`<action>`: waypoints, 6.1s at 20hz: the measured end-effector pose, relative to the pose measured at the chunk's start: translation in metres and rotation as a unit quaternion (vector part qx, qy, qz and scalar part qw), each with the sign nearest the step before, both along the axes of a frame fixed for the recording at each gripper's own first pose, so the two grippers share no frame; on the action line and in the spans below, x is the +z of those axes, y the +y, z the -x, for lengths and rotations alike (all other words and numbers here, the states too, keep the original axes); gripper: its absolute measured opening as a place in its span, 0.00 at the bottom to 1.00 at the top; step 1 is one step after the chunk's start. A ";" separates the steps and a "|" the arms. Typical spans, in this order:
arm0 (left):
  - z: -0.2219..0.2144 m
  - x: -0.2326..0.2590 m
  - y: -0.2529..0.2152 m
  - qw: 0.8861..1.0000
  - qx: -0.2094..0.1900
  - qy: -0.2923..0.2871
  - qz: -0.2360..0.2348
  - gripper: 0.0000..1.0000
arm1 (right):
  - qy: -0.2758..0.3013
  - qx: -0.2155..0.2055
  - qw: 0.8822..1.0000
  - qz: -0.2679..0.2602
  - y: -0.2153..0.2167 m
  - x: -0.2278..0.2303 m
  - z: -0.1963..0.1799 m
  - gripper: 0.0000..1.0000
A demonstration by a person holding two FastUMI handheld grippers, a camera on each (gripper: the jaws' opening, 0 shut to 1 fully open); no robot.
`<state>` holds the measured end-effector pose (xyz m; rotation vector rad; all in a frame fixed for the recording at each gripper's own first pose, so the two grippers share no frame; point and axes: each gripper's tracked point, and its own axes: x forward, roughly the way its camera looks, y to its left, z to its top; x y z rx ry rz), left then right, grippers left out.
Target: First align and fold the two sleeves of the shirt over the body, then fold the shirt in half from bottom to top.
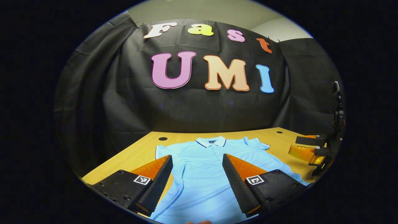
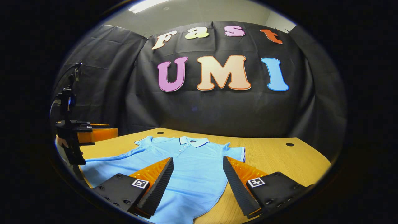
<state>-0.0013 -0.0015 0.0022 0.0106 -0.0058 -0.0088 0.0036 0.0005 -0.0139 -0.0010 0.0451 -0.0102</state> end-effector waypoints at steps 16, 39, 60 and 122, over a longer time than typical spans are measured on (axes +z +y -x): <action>-0.001 0.000 0.019 1.000 0.004 0.006 0.010 0.95 | 0.156 -0.054 0.986 -0.037 -0.070 -0.002 -0.089 0.99; -0.011 -0.016 0.025 0.999 -0.005 0.026 0.041 0.95 | 0.269 -0.145 0.941 -0.143 -0.168 -0.104 -0.212 0.89; -0.010 -0.017 0.025 0.999 -0.007 0.030 0.044 0.95 | 0.253 -0.139 0.950 -0.117 -0.162 -0.094 -0.214 0.00; -0.221 -0.103 0.179 0.949 0.066 0.299 0.073 0.91 | 0.069 0.012 0.995 -0.071 -0.045 -0.007 -0.012 0.97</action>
